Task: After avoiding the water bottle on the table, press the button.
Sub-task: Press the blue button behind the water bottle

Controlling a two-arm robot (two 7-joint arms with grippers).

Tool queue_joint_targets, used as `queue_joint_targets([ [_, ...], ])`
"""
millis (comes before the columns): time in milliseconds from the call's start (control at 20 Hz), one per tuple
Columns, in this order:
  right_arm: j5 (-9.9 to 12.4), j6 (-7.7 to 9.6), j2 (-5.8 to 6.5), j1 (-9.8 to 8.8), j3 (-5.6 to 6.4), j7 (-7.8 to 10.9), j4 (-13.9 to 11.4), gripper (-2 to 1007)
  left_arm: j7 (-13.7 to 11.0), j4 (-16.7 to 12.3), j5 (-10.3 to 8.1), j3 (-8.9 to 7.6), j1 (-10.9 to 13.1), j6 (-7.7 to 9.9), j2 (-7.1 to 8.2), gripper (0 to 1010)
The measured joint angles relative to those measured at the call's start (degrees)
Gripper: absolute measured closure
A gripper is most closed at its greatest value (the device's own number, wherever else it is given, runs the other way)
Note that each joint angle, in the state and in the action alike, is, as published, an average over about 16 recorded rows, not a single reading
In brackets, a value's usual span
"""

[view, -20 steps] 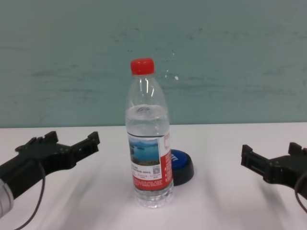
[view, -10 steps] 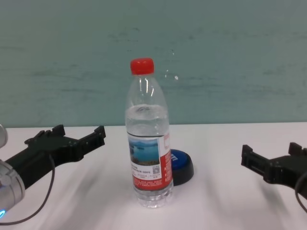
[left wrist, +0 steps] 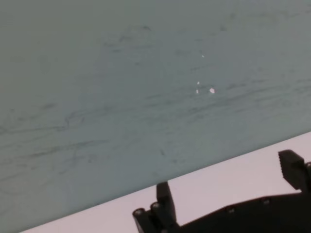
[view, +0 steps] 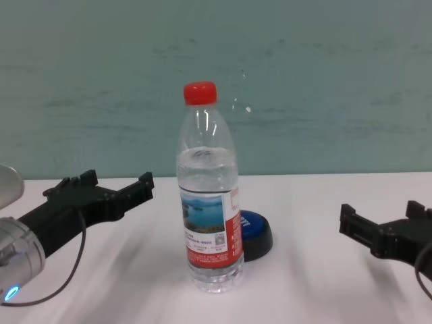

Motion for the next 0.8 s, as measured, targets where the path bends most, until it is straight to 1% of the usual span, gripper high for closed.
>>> queue_joint_targets([
  [800, 0.0, 0.0, 0.0, 0.0, 0.0, 0.0, 0.0, 1, 0.8, 6.1, 2.4, 0.88, -5.3, -2.3, -1.13, 0],
])
